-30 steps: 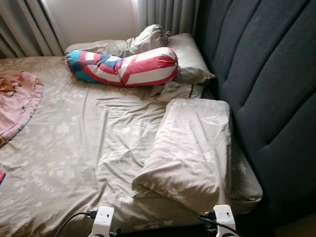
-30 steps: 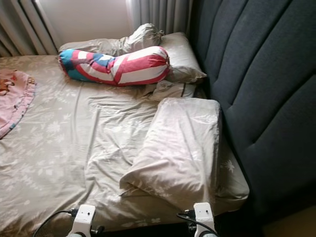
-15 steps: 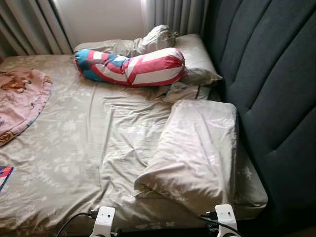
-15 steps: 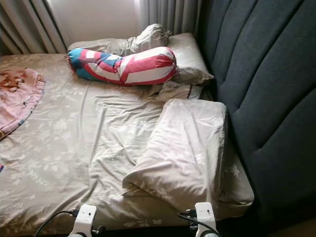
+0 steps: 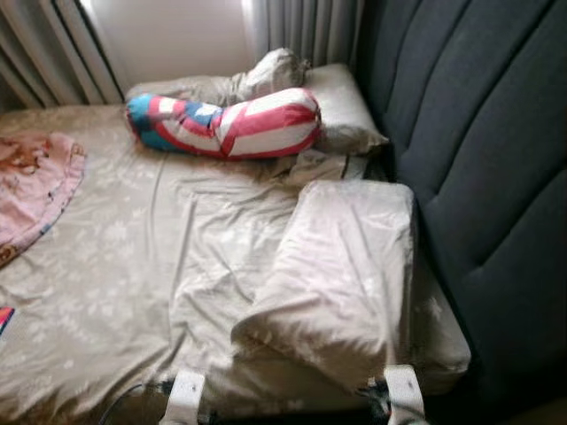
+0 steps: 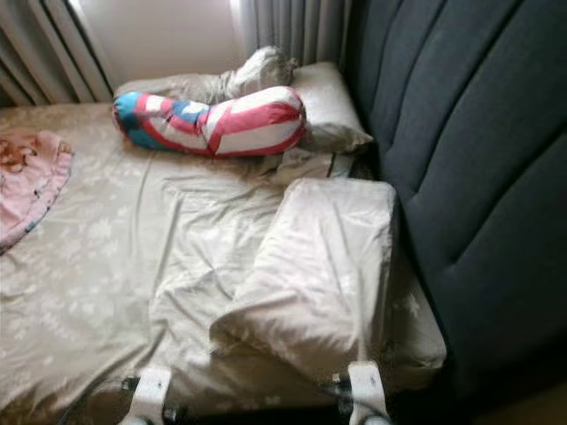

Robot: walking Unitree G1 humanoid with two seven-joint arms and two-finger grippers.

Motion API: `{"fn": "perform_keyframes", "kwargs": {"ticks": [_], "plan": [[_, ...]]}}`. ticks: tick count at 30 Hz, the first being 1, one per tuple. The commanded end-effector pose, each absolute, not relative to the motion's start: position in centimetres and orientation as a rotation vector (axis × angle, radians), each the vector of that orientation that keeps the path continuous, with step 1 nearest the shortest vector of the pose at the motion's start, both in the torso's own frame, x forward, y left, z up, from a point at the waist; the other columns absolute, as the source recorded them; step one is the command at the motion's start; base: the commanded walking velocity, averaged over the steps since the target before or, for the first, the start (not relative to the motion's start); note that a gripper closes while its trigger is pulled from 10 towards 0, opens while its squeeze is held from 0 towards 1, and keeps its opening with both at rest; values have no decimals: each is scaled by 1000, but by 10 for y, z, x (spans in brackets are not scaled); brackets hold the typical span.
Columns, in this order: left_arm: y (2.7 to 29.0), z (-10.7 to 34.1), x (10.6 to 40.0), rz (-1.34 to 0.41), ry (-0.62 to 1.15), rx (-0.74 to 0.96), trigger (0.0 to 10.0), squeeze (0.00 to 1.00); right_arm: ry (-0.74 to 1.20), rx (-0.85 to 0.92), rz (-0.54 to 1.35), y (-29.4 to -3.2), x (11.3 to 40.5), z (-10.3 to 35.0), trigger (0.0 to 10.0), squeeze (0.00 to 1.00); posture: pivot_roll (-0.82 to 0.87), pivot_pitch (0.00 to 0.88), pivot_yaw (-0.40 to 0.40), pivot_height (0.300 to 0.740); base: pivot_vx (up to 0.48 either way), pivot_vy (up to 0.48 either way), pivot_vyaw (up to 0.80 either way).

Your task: Clean up the room

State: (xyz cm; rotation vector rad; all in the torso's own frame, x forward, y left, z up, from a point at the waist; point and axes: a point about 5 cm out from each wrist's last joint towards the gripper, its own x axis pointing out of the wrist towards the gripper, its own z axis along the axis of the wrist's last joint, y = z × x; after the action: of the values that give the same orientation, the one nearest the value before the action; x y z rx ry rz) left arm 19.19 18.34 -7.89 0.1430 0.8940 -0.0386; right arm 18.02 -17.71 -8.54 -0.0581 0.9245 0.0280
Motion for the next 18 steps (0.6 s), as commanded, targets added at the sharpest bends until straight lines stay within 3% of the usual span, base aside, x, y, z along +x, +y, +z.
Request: {"fn": "perform_keyframes", "kwargs": {"ticks": [1, 18], "plan": [[189, -82, 185, -32, 920, 165, 10000, 0, 929, -50, 28, -175, 179, -86, 10000, 0, -75, 39, -25, 740, 0, 0, 0], [189, -77, 194, -19, 874, 154, 10000, 0, 910, -44, 26, -175, 181, -85, 10000, 0, -78, 43, -26, 740, 0, 0, 0]]}}
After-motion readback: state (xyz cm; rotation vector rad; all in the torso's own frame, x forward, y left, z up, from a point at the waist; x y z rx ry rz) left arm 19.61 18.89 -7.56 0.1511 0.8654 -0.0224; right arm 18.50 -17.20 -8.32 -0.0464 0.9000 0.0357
